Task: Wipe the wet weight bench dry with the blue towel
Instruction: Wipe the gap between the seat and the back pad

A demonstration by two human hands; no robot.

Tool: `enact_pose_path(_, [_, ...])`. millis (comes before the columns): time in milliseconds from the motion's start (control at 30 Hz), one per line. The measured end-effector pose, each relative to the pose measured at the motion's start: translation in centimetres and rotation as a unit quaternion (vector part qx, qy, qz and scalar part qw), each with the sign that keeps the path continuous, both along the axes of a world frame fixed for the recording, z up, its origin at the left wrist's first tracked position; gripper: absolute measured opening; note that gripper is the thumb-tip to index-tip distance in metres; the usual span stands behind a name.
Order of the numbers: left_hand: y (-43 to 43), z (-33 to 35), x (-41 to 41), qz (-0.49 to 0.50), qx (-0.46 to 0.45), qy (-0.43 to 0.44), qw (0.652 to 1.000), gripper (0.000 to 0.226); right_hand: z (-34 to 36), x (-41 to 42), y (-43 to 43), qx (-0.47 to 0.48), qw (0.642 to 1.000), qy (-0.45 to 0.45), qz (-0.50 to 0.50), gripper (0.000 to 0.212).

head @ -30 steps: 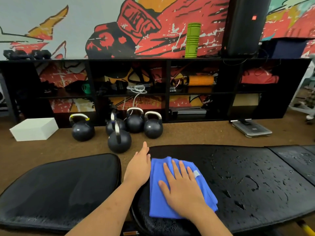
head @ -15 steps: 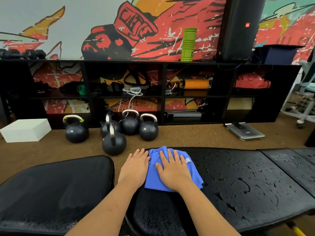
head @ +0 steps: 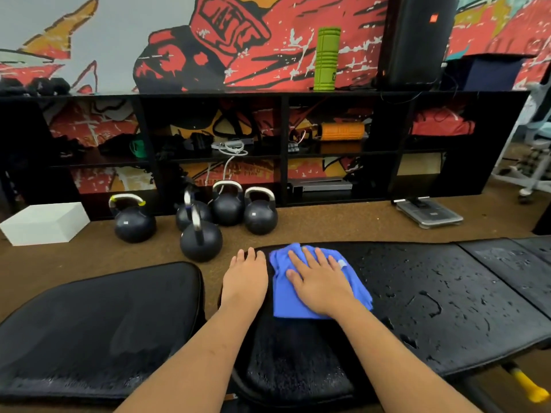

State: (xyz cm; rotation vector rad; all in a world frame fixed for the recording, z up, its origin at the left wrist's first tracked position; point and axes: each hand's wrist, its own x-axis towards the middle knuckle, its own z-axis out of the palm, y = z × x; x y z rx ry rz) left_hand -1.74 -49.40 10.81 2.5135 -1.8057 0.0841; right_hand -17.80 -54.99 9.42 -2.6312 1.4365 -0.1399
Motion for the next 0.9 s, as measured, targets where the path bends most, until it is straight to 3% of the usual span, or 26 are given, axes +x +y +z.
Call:
enact_pose_path(200, [0.0, 0.3, -1.0, 0.001, 0.005, -0.05, 0.999, 0.055, 0.6, 2.7, -3.1, 0.026, 0.999, 0.007, -0.034, 0.061])
enact_pose_path(333, [0.2, 0.6, -1.3, -0.011, 0.036, -0.055, 0.998, 0.061, 0.0, -0.9, 3.5, 0.026, 0.999, -0.007, -0.02, 0.065])
enact_pose_path(500, [-0.4, 0.7, -1.0, -0.007, 0.032, -0.017, 0.999, 0.068, -0.7, -5.9, 12.3, -0.058, 0.998, -0.007, 0.0, 0.064])
enact_pose_path(600, [-0.7, 0.4, -0.4, -0.002, 0.004, 0.042, 0.999, 0.064, 0.3, -5.1, 9.5, -0.002, 1.0, -0.02, 0.016, 0.077])
enact_pose_path(767, [-0.7, -0.7, -0.7, -0.026, -0.084, 0.074, 0.993, 0.049, 0.6, -0.6, -0.6, 0.017, 1.0, 0.004, -0.015, 0.058])
enact_pose_path(900, [-0.7, -0.9, -0.9, -0.031, -0.073, 0.073, 0.994, 0.049, 0.7, 0.7, -2.8, 0.016, 1.0, 0.011, -0.007, 0.058])
